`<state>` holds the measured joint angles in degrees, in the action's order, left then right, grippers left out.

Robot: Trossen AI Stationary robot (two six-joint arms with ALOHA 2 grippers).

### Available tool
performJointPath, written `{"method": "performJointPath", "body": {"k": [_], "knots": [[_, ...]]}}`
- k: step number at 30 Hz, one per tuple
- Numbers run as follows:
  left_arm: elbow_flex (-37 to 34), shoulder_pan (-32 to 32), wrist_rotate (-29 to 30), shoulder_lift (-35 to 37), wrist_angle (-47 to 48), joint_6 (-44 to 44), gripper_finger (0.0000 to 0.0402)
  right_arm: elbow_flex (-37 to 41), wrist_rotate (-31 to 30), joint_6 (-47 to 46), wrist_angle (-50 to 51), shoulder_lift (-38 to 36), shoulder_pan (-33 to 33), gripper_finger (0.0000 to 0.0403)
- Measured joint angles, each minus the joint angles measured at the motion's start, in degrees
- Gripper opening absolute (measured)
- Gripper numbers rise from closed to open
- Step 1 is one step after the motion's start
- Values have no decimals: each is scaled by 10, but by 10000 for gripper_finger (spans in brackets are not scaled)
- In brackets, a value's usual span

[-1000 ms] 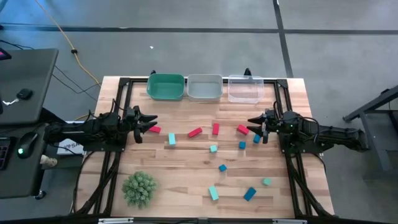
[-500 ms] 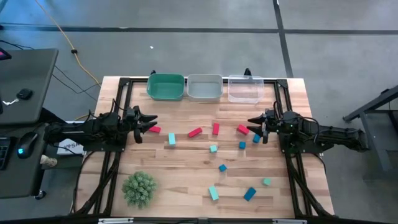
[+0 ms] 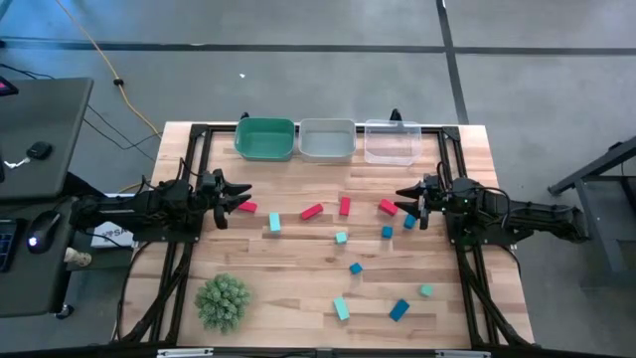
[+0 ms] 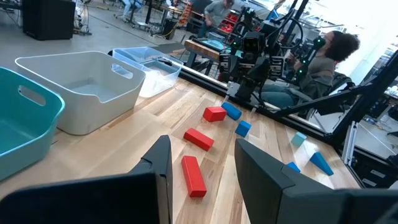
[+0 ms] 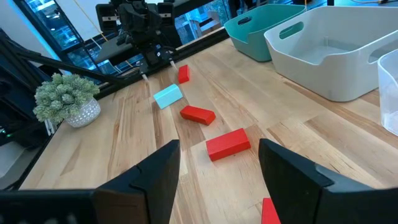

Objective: Sort & place blocks by color

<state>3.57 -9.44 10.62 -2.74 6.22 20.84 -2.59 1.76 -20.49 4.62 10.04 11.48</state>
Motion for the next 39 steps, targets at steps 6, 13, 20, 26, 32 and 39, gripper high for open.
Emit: {"method": "performJointPath", "body": {"k": [6,13,20,26,32,39], "knots": [[0,0,0,0,0,0,101,0,0,0,0,0,0,209],[0,0,0,0,0,0,101,0,0,0,0,0,0,209],[0,0,19,0,0,0,101,0,0,0,0,0,0,209],[0,0,19,0,0,0,101,0,0,0,0,0,0,209],[0,0,20,0,-1,31,101,0,0,0,0,0,0,209],[0,0,20,0,-1,80,101,0,0,0,0,0,0,209]]}}
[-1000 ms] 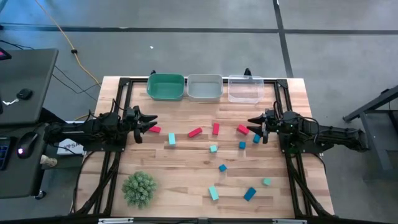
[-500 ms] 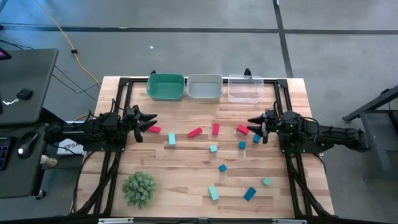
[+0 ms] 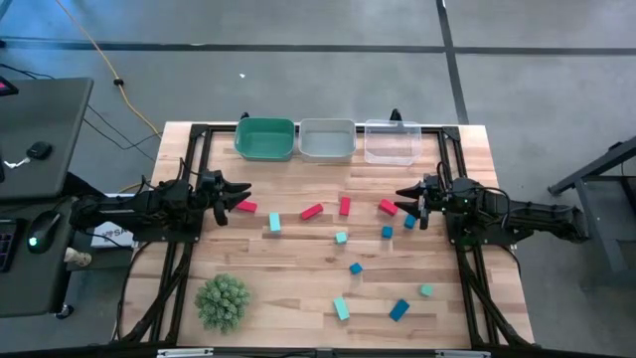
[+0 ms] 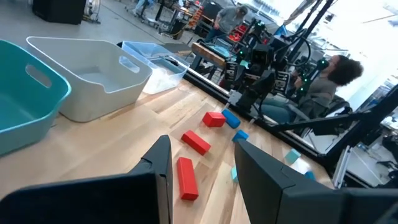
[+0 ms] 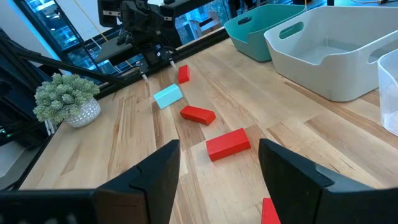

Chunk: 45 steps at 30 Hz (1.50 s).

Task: Sort & place blocks by color
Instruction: Put the light blue block into the green bin

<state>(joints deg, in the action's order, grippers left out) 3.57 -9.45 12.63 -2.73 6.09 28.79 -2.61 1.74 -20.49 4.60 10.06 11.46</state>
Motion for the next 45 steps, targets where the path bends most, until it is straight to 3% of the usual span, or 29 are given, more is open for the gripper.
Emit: {"method": "performJointPath", "body": {"k": [16,29,38,45], "knots": [[0,0,3,0,-6,96,101,0,0,0,0,0,0,209],[6,0,0,0,-132,171,101,0,0,0,0,0,0,209],[92,-1,45,-50,-121,128,101,0,0,0,0,0,0,209],[198,-1,47,-157,9,56,101,0,0,0,0,0,0,209]]}}
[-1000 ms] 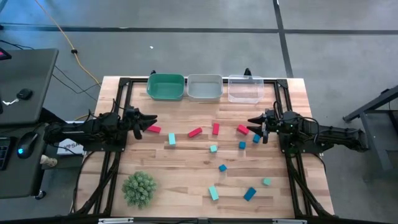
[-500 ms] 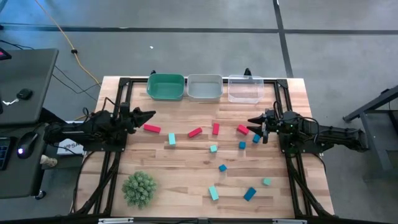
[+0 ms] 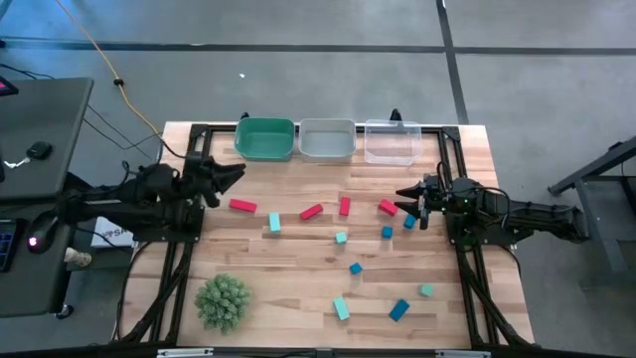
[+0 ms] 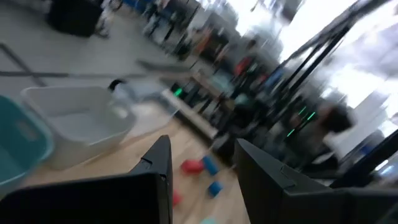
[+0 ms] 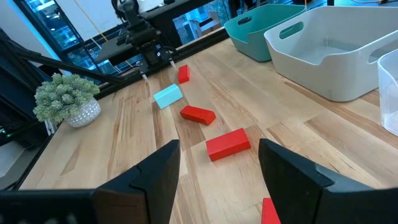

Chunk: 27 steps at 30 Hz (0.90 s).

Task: Sort & place blocks by color
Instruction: Put the light blue block into the green bin

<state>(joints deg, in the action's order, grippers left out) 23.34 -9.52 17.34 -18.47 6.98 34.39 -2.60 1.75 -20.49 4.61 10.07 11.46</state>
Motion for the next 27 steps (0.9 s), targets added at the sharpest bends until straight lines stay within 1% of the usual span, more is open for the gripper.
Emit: {"method": "performJointPath", "body": {"k": [6,9,12,15,20,23,27], "knots": [[96,0,-9,-85,151,-75,101,0,0,0,0,0,0,209],[140,0,-22,-126,210,-114,101,0,0,0,0,0,0,209],[174,0,-22,-163,254,-135,101,0,0,0,0,0,0,209],[202,0,-12,-194,277,-156,101,0,0,0,0,0,0,209],[243,0,0,-243,297,-221,101,0,0,0,0,0,0,209],[261,-1,0,-270,297,-226,101,0,0,0,0,0,0,209],[272,-10,-19,-304,305,-221,101,0,0,0,0,0,0,209]]}}
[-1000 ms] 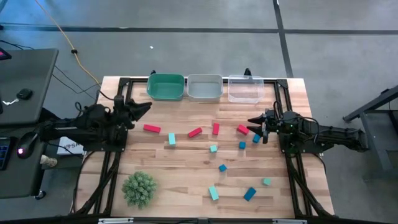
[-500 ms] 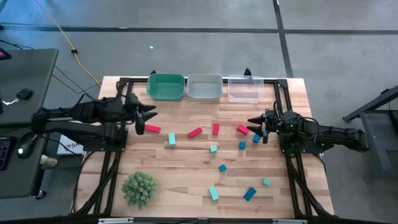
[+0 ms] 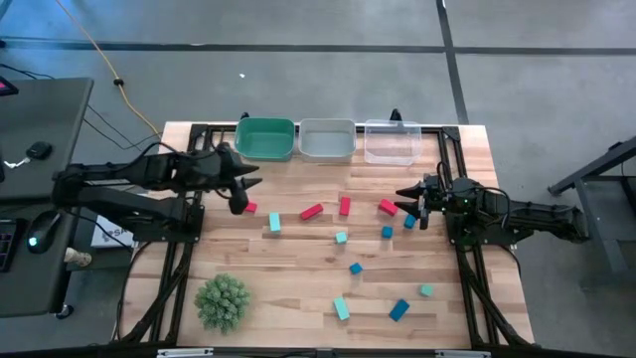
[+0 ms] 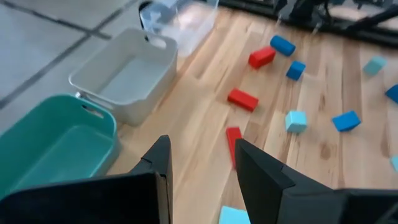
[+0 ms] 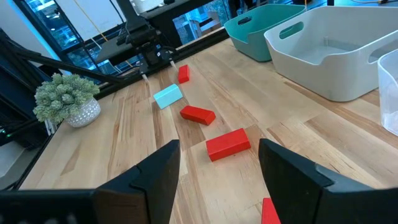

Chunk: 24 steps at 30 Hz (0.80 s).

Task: Sort & place blocks by color
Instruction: Put the light blue block into the green bin

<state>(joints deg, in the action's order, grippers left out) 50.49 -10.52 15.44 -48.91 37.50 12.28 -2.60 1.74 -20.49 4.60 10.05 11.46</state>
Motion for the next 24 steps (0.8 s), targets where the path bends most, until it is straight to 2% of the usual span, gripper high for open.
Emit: {"method": "performJointPath", "body": {"k": [7,11,15,19,24], "knots": [[1,-29,-20,-38,2,58,109,0,0,0,0,0,0,209],[1,-47,-20,-55,5,186,124,0,0,0,0,0,0,209],[1,-58,-51,-70,9,329,130,0,0,0,0,0,0,209],[2,-51,-65,-97,15,420,129,0,0,0,0,0,0,209],[2,-34,-83,-142,26,487,125,0,0,0,0,0,0,209]]}}
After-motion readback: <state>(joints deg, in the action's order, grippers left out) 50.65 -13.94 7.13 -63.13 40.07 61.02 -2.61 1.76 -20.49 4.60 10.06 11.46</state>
